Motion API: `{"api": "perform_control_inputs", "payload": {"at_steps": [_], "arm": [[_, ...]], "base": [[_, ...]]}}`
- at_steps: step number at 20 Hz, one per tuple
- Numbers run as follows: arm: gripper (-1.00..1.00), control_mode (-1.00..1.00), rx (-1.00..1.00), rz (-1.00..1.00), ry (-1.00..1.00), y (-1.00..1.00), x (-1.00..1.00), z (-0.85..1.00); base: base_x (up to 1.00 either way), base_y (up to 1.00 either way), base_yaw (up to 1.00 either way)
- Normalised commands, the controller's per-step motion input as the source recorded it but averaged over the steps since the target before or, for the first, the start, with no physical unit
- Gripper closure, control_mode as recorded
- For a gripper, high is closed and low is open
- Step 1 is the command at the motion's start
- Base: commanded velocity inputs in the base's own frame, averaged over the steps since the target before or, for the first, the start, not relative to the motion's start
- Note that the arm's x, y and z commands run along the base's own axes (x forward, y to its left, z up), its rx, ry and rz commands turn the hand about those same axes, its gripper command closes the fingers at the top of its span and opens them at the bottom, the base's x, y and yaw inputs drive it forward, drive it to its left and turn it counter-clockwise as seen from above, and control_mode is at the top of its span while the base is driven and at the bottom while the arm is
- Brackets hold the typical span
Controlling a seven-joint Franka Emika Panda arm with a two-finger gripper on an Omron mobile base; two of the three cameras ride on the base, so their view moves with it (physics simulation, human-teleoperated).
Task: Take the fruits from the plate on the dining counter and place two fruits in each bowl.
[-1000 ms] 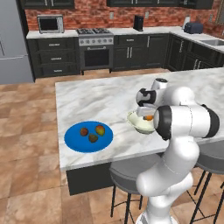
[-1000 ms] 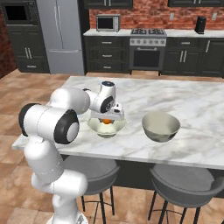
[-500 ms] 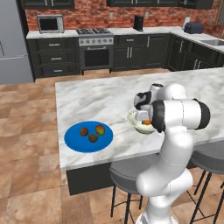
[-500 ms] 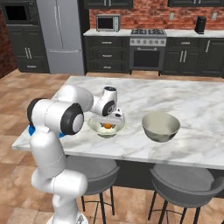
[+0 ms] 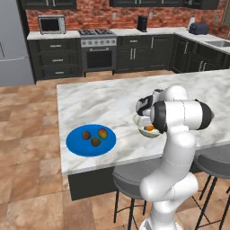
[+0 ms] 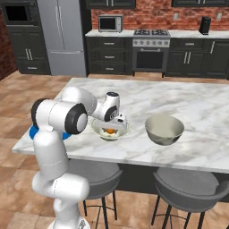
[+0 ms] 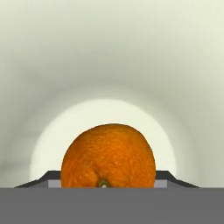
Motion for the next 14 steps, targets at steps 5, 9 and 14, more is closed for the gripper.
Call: {"api": "perform_control_inputs", "payload": {"at_steps": [5,9,14], "arm": [[-1.0,-1.0,0.0,0.0,0.0,0.0,0.0,0.0],[-1.0,-1.0,0.0,0.0,0.0,0.0,0.0,0.0],[-1.0,-1.0,0.0,0.0,-0.01,0.0,-0.02,0.18]], "base": [[0.0,0.0,0.0],[0.0,0.0,0.0],[0.0,0.0,0.0]]}}
